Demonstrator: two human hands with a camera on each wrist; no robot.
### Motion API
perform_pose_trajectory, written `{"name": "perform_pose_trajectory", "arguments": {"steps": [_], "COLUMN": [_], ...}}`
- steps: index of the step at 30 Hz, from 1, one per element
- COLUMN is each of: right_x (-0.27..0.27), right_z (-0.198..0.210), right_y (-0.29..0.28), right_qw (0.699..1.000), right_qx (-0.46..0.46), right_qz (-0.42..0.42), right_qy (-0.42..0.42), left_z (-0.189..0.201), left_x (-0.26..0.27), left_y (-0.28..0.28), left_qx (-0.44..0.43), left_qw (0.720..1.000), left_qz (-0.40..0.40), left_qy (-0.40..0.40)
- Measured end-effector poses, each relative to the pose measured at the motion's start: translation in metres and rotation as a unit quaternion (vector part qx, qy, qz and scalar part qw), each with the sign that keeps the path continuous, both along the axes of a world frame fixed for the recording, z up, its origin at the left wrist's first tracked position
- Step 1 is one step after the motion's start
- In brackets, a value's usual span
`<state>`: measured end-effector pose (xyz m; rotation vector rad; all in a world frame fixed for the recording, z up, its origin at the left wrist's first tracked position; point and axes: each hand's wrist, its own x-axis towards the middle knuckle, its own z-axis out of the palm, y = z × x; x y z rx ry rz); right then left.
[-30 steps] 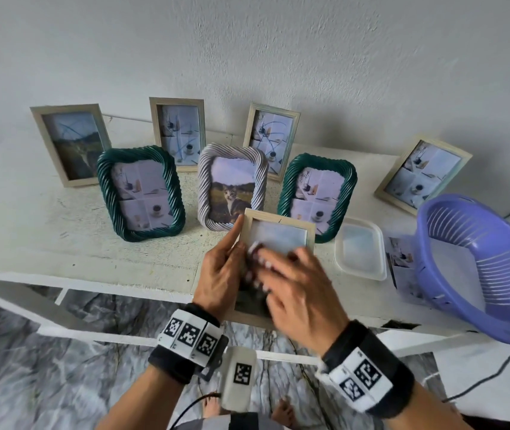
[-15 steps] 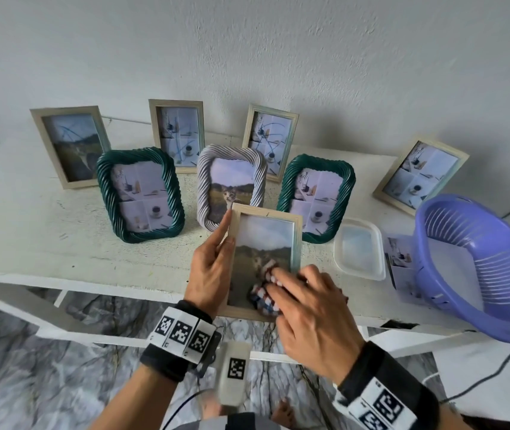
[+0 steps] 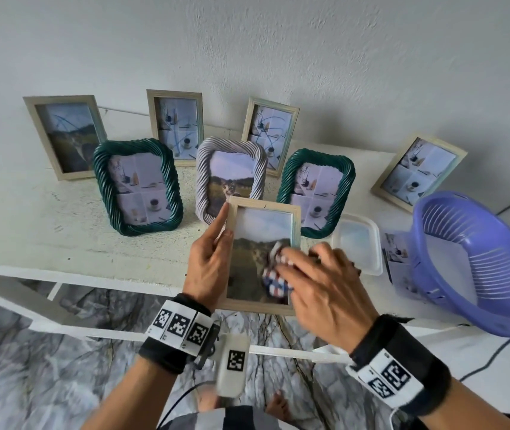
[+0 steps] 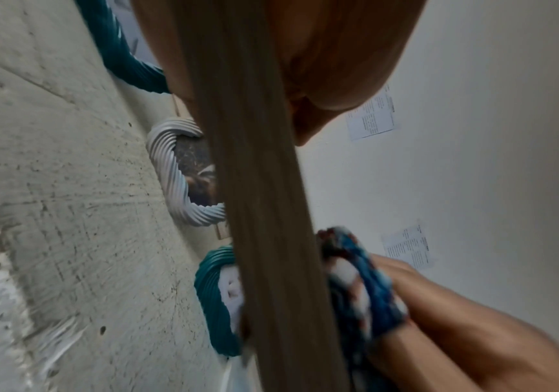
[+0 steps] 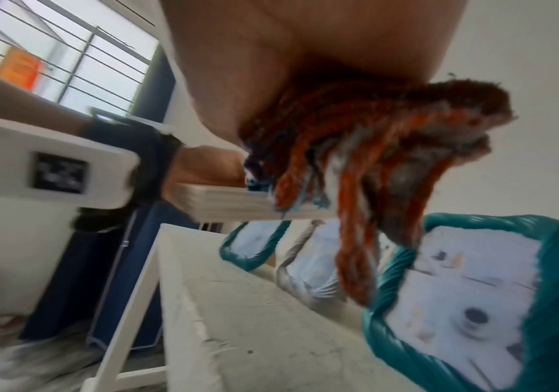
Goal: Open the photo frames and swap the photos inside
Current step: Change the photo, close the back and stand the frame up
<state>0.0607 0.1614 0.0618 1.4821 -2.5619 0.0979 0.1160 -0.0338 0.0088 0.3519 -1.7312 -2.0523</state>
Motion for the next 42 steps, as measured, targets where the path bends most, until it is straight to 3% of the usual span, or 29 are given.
{"name": "perform_pose_trajectory", "arguments": {"steps": [3, 9, 15, 21, 29, 35, 37, 42], "right_x": [-0.013, 0.004, -0.024, 0.003, -0.028, 0.012, 0.0, -0.031], "right_z": [0.001, -0.013, 0.0, -0.015, -0.009, -0.02, -0.016, -0.001], "right_y": [-0.008, 0.007, 0.003, 0.007, 0.009, 0.004, 0.007, -0.002], "right_qw": [0.998, 0.99, 0.999, 0.987, 0.996, 0.983, 0.987, 0.998], "right_qx": [-0.028, -0.026, -0.033, -0.034, -0.051, -0.046, -0.042, -0.06], "right_qz": [-0.054, 0.116, -0.001, 0.125, 0.054, 0.146, 0.13, -0.014], "right_qy": [0.004, -0.073, -0.025, -0.098, -0.041, -0.104, -0.086, -0.007], "left_z": [-0.001, -0.017, -0.011, -0.013, -0.019, -0.017, -0.019, -0.019], "left_x": [-0.001, 0.004, -0.003, 0.0, 0.003, 0.006, 0.008, 0.007], "left_y": [0.003, -0.003, 0.002, 0.006, 0.01, 0.014, 0.013, 0.01], "left_qx": [0.005, -0.022, 0.021, -0.047, -0.004, -0.019, -0.008, 0.037], "left_qw": [1.0, 0.999, 0.999, 0.998, 0.998, 0.999, 0.999, 0.999], "left_qz": [0.004, 0.003, 0.006, 0.009, 0.035, 0.03, 0.029, -0.015], "left_qy": [-0.002, -0.031, -0.028, -0.033, -0.044, -0.038, -0.031, -0.031]}}
